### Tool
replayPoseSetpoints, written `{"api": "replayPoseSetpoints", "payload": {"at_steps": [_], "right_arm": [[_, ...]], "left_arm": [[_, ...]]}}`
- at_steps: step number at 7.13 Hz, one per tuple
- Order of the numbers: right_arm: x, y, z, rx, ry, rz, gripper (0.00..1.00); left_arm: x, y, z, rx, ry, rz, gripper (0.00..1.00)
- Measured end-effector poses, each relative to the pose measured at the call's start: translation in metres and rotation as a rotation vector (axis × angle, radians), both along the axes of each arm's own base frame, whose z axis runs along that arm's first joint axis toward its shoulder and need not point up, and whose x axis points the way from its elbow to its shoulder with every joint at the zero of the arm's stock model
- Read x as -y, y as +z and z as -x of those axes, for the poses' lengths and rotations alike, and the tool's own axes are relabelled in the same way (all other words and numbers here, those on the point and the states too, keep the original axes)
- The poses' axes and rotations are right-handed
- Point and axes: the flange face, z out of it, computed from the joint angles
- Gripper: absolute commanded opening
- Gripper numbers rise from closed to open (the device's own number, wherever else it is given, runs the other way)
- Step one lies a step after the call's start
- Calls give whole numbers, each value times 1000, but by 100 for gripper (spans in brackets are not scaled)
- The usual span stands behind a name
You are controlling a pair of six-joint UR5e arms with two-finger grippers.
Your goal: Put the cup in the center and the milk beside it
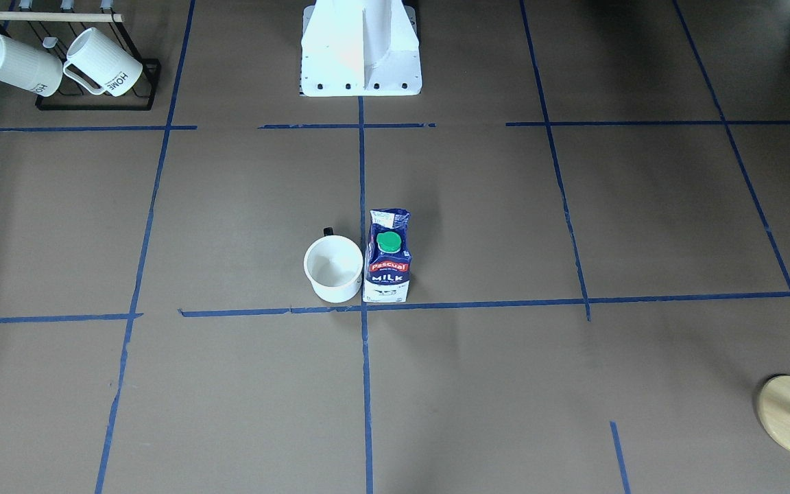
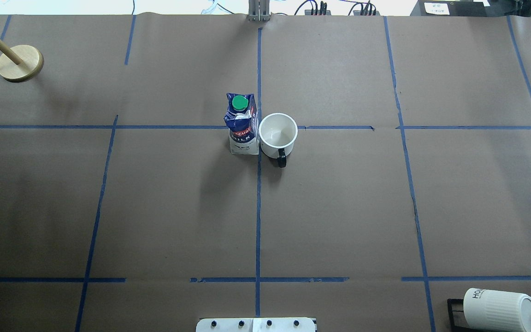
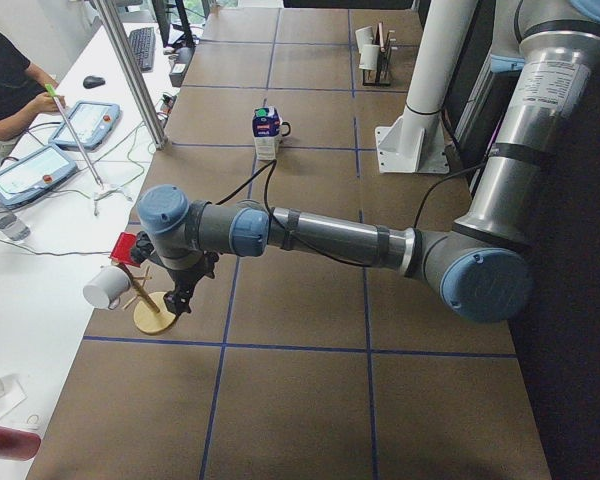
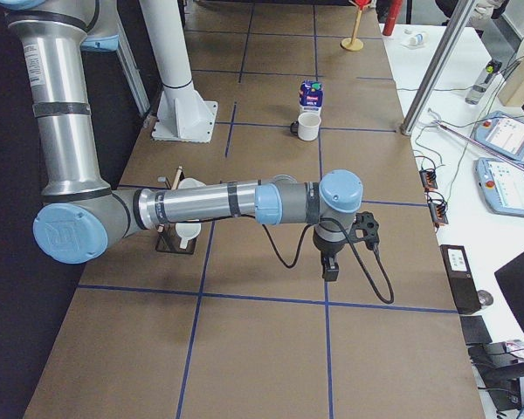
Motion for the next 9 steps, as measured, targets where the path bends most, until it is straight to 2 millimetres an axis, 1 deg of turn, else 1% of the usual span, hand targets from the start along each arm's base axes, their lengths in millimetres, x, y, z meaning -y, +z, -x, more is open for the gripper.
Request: {"api": "replayPoseSetpoints", "payload": {"at_steps": [1, 2, 3, 4, 5, 6, 7, 9], "right_arm": [[-3, 13, -13, 20, -12, -8, 100], [-6, 20, -18, 30, -17, -13, 100], [-8, 24, -20, 31, -17, -11, 100], [-8, 25, -21, 26, -15, -8, 100], [-7, 25, -20, 23, -15, -5, 100], [-6, 25, -17, 21, -18, -3, 100], [-5, 25, -15, 20, -21, -2, 100], [-5, 25, -10, 20, -30, -1, 100]], "left_arm": [[-3, 11, 10, 1, -21, 30, 100], [-7, 14, 14, -1, -55, 61, 100], [-21, 13, 14, -3, -98, 98, 100], [-47, 19, 10, -6, -139, 146, 100], [-67, 30, 7, -7, -158, 182, 100], [-76, 39, 6, -9, -164, 206, 100], [-79, 43, 6, -11, -166, 220, 100], [-77, 38, 5, -13, -167, 263, 100]]}}
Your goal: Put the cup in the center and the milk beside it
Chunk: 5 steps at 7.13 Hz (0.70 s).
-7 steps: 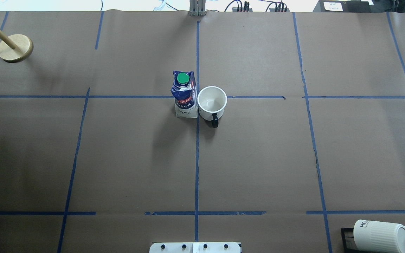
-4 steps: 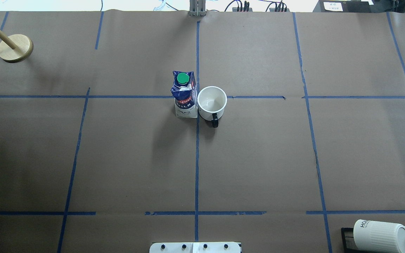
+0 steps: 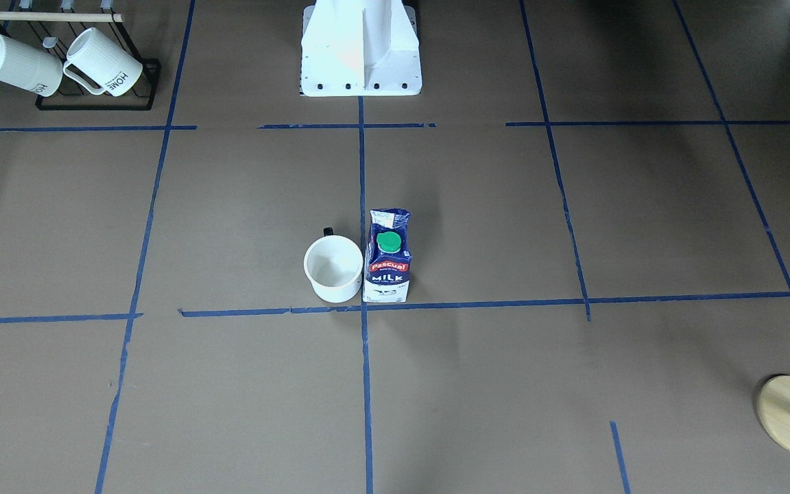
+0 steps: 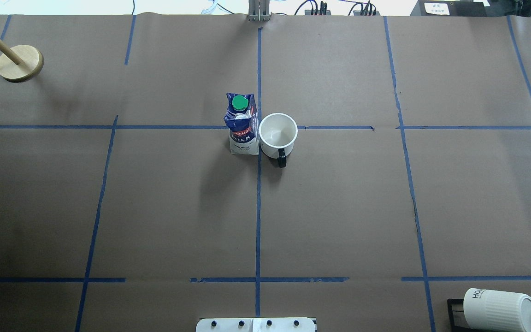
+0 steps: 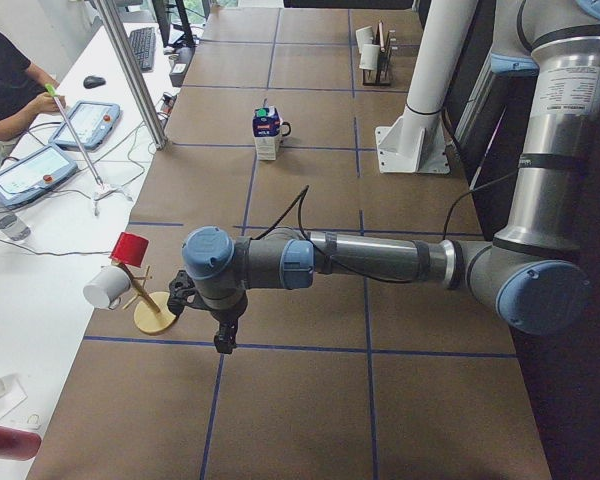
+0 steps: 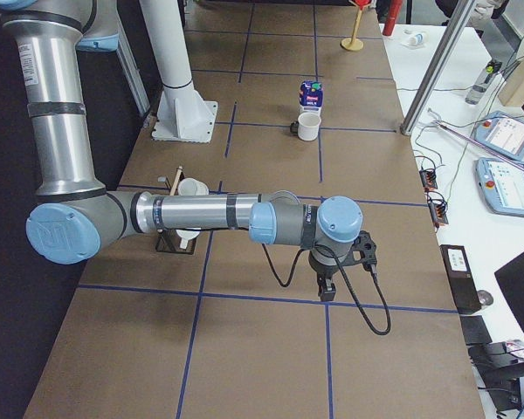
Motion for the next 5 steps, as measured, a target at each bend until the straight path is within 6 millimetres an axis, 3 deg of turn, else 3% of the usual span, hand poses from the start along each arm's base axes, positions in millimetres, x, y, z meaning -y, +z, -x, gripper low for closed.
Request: {"api": "replayPoseSetpoints", "payload": {"at_steps": [2, 3, 5], "right_arm": [[0, -1, 2, -1, -11, -13, 100], [2, -3, 6, -2, -20, -21, 100], [5, -2, 24, -14, -53, -20, 100]], "left_arm": [[-9, -10, -1, 4, 33, 5, 100], [-23, -2, -2, 6, 59, -13, 100], [-61, 36, -3, 10, 91, -62, 100]]}}
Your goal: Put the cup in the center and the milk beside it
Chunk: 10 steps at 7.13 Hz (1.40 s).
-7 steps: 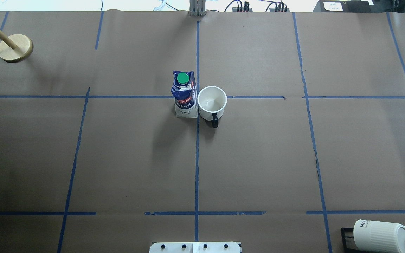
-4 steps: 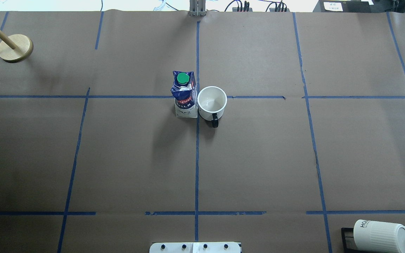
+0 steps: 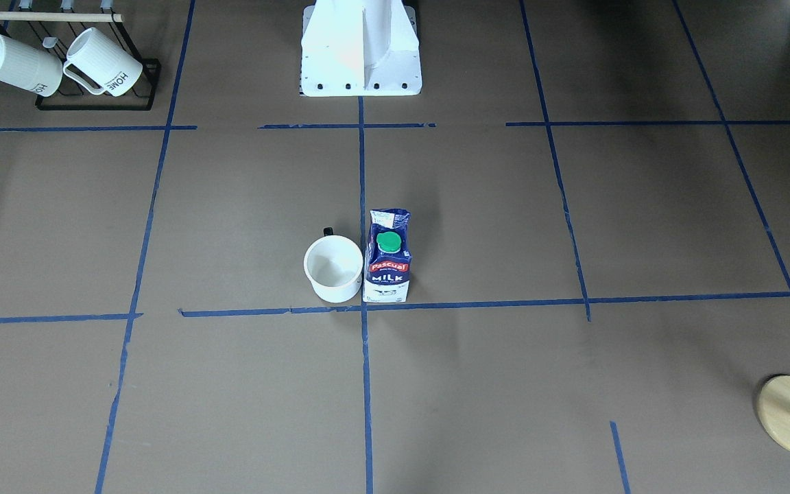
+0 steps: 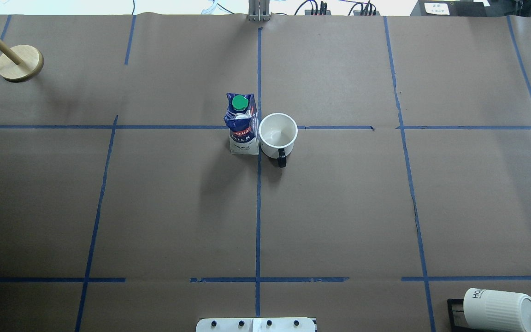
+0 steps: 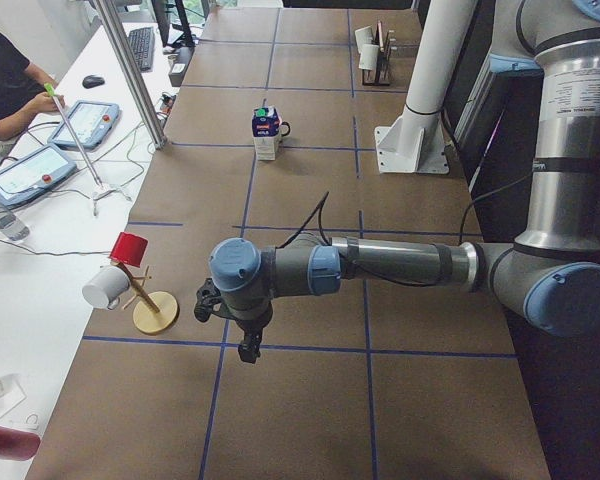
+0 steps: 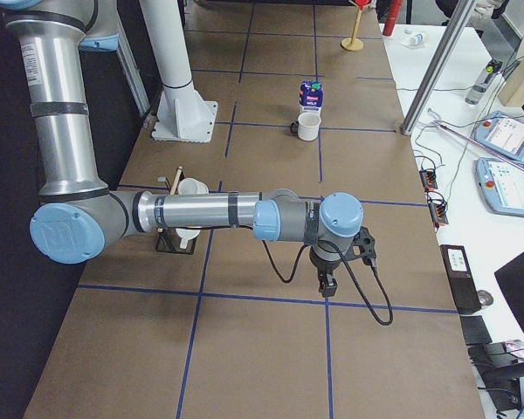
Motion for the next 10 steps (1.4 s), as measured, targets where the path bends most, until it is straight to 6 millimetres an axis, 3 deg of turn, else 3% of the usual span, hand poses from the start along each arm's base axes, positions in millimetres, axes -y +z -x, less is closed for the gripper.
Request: {"api": "replayPoseSetpoints", "payload": {"at_steps": [2, 4, 5, 8, 10], "right_arm": [[-5, 9, 15, -5, -30, 14, 100], [-20, 26, 17, -11, -40, 41, 100], [-25, 32, 17, -19, -42, 50, 100], [-26, 36, 17, -34, -45, 56, 100], [-29, 38, 17, -33, -45, 60, 100]], "left_arm": [[-21, 38, -1, 8, 6, -18, 100], [-34, 51, -1, 5, 5, -32, 100], [-32, 45, -2, 3, 5, -51, 100], [2, 10, -1, 13, 6, -82, 100], [9, 2, -1, 19, 12, -73, 100]]}}
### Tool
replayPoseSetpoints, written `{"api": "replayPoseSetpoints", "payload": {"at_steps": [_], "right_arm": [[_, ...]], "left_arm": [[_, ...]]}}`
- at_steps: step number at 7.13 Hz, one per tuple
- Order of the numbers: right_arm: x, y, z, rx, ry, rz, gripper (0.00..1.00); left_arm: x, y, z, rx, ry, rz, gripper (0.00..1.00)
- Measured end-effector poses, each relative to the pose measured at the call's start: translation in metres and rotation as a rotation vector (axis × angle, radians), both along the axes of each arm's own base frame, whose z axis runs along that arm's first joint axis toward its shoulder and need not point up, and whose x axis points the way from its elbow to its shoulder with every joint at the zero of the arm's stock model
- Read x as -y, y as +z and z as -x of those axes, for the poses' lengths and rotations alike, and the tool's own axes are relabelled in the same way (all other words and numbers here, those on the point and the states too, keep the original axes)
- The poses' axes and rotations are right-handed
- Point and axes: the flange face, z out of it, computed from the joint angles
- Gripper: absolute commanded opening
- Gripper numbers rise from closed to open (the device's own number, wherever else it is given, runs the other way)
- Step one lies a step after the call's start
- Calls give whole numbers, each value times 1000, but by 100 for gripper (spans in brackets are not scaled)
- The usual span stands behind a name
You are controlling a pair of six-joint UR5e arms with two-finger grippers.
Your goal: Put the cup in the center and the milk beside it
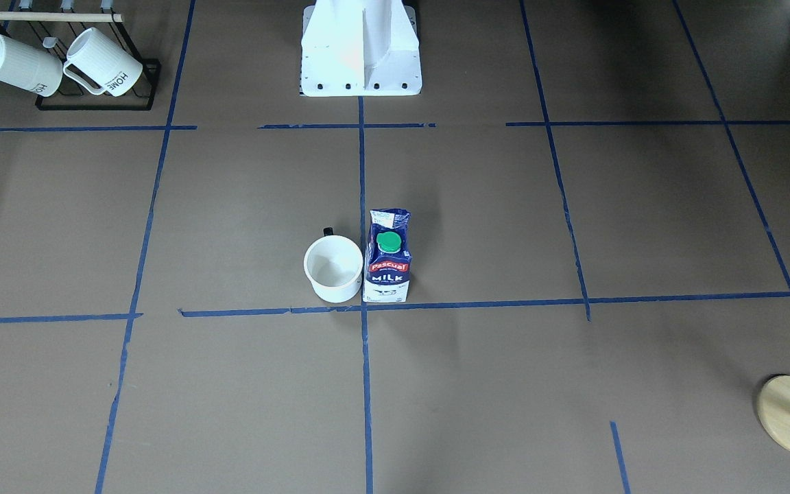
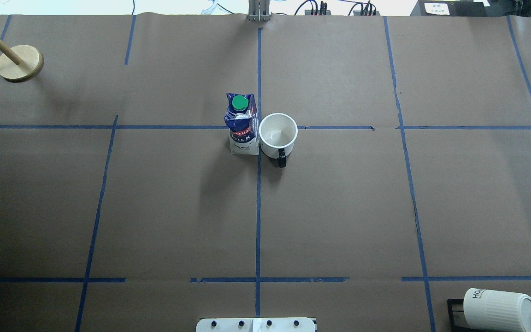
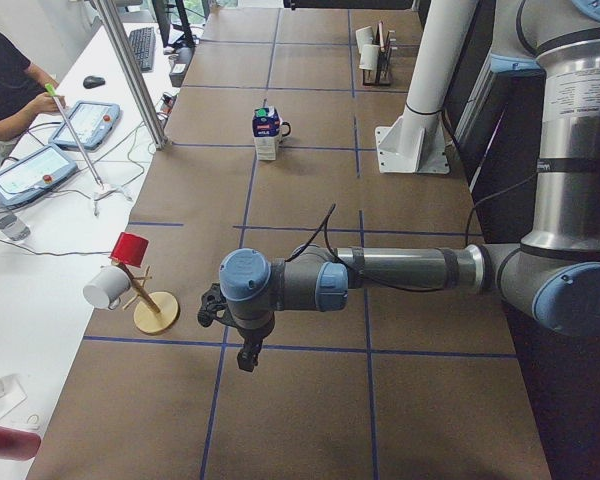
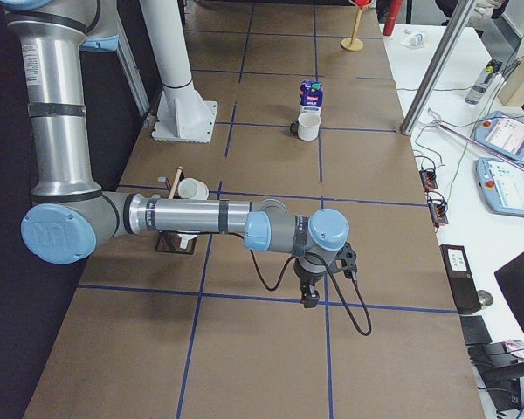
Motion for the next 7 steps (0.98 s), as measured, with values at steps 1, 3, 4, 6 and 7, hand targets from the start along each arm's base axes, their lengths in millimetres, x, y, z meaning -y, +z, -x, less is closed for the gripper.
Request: {"api": "replayPoseSetpoints", "payload": {"at_steps": [1, 3, 4, 6, 7], "right_arm": [[-1, -1, 0, 1, 0, -3, 100], [0, -8, 0, 3, -2, -18, 100], [0, -11, 0, 5, -2, -24, 100], [0, -12, 0, 8, -3, -27, 100], [0, -13, 1, 8, -3, -28, 100]], "left_arm": [[0, 1, 2, 30, 2, 2, 100], [-3, 5, 7, 90, 2, 17, 100], [-4, -1, 7, 84, 2, 25, 100], [1, -20, 5, 65, 1, 22, 100], [4, -29, 5, 63, 1, 9, 100]]}}
